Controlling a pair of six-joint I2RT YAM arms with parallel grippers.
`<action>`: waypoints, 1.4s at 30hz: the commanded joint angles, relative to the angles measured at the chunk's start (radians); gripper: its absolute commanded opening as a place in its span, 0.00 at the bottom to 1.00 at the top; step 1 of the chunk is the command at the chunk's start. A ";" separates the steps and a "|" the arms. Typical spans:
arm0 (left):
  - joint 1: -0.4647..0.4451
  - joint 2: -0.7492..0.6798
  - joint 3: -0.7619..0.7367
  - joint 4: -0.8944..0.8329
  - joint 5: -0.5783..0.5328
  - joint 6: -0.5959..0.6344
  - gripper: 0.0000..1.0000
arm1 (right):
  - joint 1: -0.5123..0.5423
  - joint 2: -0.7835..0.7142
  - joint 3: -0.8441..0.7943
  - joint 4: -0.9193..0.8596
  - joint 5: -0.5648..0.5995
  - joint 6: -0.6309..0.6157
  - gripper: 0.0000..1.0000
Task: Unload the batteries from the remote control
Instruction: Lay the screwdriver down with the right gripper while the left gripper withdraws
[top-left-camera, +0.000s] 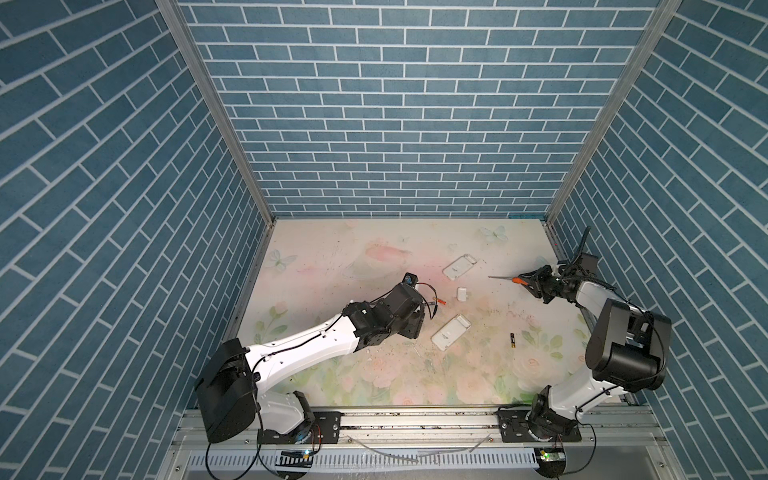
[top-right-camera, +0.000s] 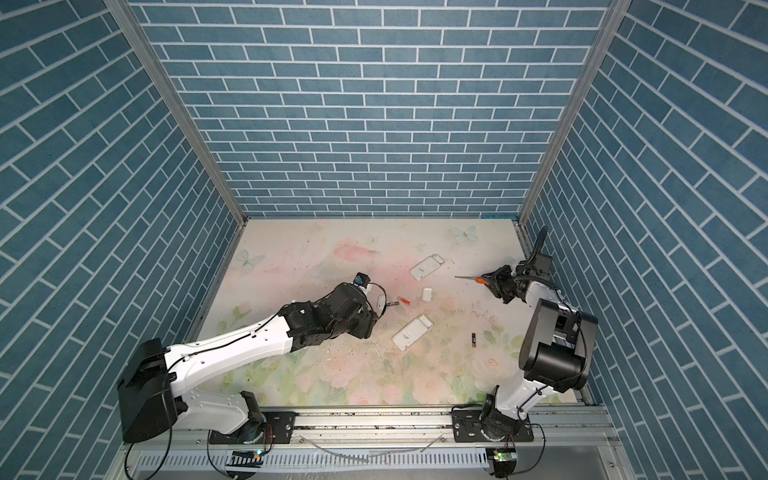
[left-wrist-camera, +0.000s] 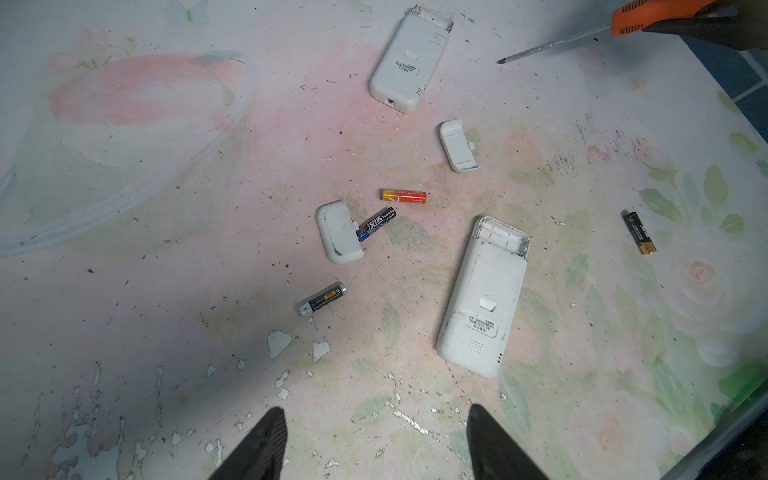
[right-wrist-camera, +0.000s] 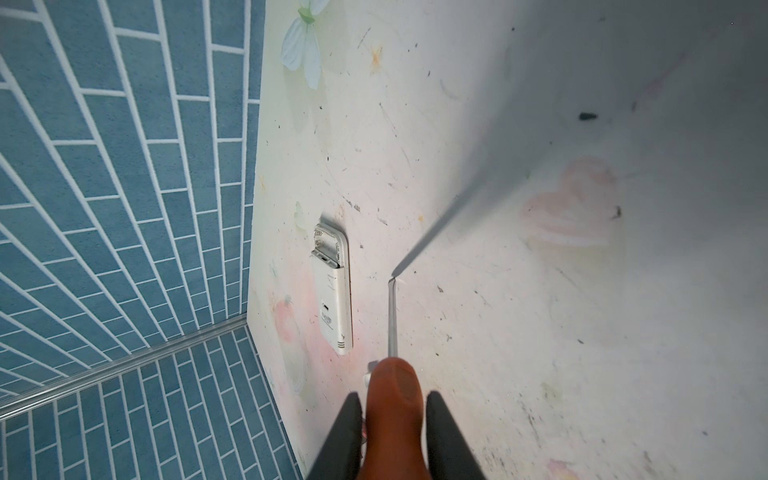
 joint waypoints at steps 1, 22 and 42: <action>0.008 -0.026 -0.018 0.002 -0.017 -0.004 0.70 | 0.001 -0.008 -0.048 -0.002 0.034 -0.009 0.27; 0.025 -0.067 -0.068 0.036 -0.015 0.010 0.70 | 0.006 -0.101 -0.159 -0.156 0.153 -0.076 0.49; 0.115 -0.143 -0.090 0.034 -0.036 0.040 0.72 | 0.054 -0.165 -0.160 -0.308 0.353 -0.141 0.99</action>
